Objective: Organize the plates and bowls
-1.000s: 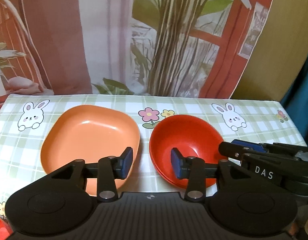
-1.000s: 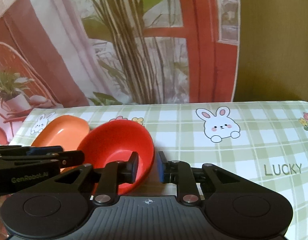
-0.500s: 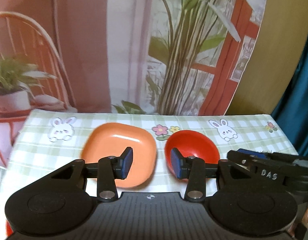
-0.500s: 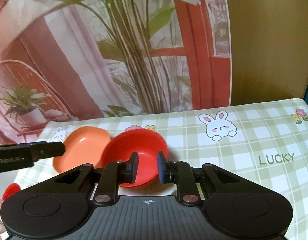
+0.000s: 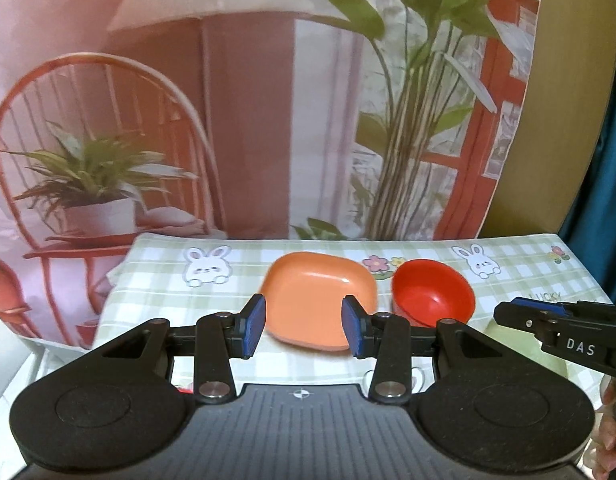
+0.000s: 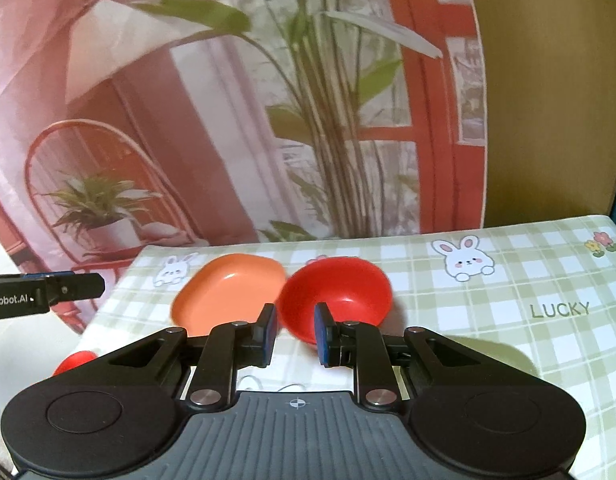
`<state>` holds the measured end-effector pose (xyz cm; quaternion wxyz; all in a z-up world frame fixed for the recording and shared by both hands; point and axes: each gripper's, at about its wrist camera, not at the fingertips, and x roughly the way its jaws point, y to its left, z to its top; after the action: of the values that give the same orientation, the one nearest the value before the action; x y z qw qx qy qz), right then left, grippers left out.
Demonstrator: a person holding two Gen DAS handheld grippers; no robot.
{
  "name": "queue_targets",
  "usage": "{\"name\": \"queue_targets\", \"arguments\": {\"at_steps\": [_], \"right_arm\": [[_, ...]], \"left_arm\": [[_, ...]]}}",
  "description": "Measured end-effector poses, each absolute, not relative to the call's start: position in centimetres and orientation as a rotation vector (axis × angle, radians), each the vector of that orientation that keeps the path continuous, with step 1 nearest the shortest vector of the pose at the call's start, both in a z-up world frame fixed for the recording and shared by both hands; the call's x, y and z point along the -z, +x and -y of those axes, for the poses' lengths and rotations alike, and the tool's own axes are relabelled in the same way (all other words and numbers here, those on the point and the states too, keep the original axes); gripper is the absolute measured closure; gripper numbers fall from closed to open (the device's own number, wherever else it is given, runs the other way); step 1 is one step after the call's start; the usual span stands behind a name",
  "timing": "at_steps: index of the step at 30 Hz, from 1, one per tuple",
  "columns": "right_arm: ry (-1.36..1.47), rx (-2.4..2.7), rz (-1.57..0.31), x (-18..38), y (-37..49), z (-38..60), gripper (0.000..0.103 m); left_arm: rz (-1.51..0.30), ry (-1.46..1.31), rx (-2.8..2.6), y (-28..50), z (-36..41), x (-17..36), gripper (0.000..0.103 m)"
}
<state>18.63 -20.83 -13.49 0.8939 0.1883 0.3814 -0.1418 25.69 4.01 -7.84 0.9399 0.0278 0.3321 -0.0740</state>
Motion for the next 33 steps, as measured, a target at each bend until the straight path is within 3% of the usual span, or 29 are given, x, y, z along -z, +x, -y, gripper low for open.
{"name": "queue_targets", "arguments": {"at_steps": [18, 33], "right_arm": [[0.382, 0.19, -0.8, 13.5, 19.7, 13.4, 0.082], [0.341, 0.065, -0.824, 14.3, 26.1, 7.7, 0.082]], "left_arm": [[-0.636, 0.04, 0.051, 22.1, -12.7, 7.6, 0.059], [-0.562, 0.033, -0.088, 20.6, -20.5, 6.1, 0.059]]}}
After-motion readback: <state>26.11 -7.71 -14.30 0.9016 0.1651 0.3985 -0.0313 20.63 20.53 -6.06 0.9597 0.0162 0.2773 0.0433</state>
